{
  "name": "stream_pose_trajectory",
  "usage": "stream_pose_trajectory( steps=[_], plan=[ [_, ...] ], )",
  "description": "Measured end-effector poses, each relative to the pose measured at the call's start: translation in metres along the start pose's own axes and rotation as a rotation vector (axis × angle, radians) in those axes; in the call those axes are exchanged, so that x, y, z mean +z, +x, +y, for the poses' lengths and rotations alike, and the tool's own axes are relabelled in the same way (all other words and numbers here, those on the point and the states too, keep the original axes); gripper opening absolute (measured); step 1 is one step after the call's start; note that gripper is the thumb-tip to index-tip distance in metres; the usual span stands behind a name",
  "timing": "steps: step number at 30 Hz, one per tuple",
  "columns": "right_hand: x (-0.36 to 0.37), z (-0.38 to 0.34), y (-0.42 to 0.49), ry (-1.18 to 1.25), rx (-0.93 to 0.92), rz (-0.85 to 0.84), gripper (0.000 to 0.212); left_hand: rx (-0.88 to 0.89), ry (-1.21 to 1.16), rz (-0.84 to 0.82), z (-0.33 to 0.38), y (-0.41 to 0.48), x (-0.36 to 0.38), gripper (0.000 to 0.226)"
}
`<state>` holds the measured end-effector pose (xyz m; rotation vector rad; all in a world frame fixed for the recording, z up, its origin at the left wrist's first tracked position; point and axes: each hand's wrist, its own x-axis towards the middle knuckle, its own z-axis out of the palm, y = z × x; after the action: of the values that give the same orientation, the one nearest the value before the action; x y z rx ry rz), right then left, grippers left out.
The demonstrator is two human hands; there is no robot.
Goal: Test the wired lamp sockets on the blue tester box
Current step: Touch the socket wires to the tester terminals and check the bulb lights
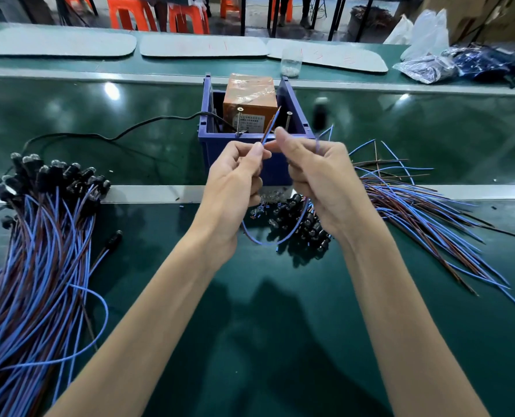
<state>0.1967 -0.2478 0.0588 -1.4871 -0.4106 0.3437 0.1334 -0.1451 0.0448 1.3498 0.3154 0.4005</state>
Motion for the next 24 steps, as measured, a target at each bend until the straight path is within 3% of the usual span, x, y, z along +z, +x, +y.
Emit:
stream_pose_trajectory(
  steps=[5, 14, 24],
  plan=[
    [0.009, 0.003, -0.003, 0.095, -0.039, -0.037, 0.009, 0.011, -0.09, 0.051, 0.0, 0.0, 0.003, 0.024],
    [0.013, 0.004, -0.001, 0.296, 0.069, 0.004, 0.014, -0.017, -0.126, 0.116, -0.002, 0.0, 0.007, 0.022],
    [0.002, -0.001, 0.009, 0.311, 0.062, 0.149, 0.018, 0.034, -0.117, 0.356, 0.0, 0.011, -0.013, 0.017]
  ],
)
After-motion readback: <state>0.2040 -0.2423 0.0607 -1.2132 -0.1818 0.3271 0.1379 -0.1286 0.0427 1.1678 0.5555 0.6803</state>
